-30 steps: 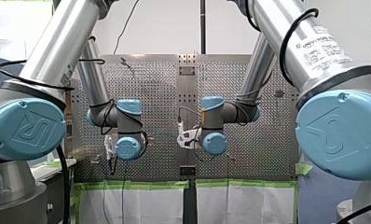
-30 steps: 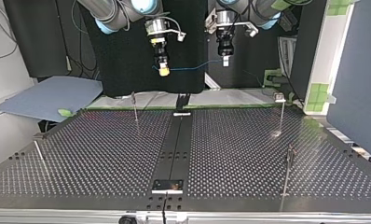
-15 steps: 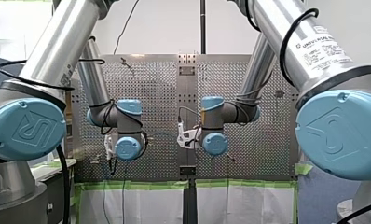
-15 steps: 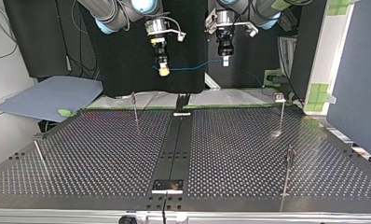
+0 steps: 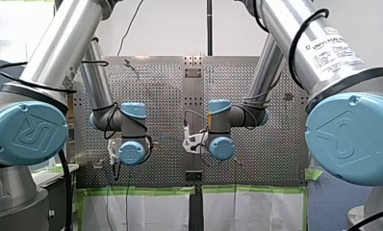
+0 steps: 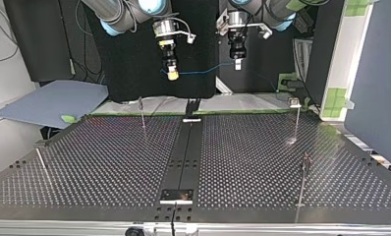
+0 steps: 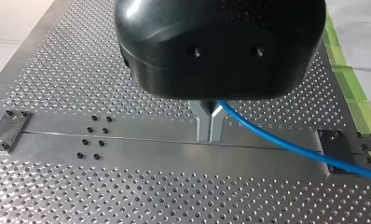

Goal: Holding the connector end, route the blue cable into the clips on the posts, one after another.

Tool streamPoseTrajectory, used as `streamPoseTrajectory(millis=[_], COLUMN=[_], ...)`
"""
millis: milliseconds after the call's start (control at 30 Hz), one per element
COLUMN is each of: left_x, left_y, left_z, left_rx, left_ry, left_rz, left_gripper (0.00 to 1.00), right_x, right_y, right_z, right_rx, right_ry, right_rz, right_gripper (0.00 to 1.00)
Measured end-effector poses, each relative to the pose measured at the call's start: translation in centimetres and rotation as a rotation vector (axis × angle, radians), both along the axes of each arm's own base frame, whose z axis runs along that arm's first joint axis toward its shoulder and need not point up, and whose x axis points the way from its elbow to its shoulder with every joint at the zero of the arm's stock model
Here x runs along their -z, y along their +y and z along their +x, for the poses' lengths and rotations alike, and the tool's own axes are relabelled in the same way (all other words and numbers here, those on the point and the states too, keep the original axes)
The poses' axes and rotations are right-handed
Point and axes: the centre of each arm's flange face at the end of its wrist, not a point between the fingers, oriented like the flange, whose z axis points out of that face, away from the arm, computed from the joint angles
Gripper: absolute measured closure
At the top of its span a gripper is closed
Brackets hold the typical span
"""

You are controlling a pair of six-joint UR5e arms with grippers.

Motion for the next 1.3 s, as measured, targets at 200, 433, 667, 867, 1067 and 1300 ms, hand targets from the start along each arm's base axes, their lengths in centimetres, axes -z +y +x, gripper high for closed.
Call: streamPoseTrajectory(millis=[200, 433, 667, 867, 1067, 1300], left_x=[0.0, 0.0, 0.0, 0.0, 0.0, 0.93], left_y=[0.0, 0.0, 0.0, 0.0, 0.0, -0.09], left_z=[0.0, 0.0, 0.0, 0.0, 0.0, -0.66], left_rx=[0.0, 0.0, 0.0, 0.0, 0.0, 0.011], left_ry=[0.0, 0.0, 0.0, 0.0, 0.0, 0.036], left_rz=[0.0, 0.0, 0.0, 0.0, 0.0, 0.022], left_gripper=[1.0, 1.0, 1.0, 1.0, 1.0, 1.0], right_x=[0.0, 0.0, 0.0, 0.0, 0.0, 0.01], right_y=[0.0, 0.0, 0.0, 0.0, 0.0, -0.04], right_z=[0.0, 0.0, 0.0, 0.0, 0.0, -0.04], right_rx=[0.0, 0.0, 0.0, 0.0, 0.0, 0.001], right_ry=[0.0, 0.0, 0.0, 0.0, 0.0, 0.001], right_rz=[0.0, 0.0, 0.0, 0.0, 0.0, 0.001], right_gripper=[1.0, 1.0, 1.0, 1.0, 1.0, 1.0])
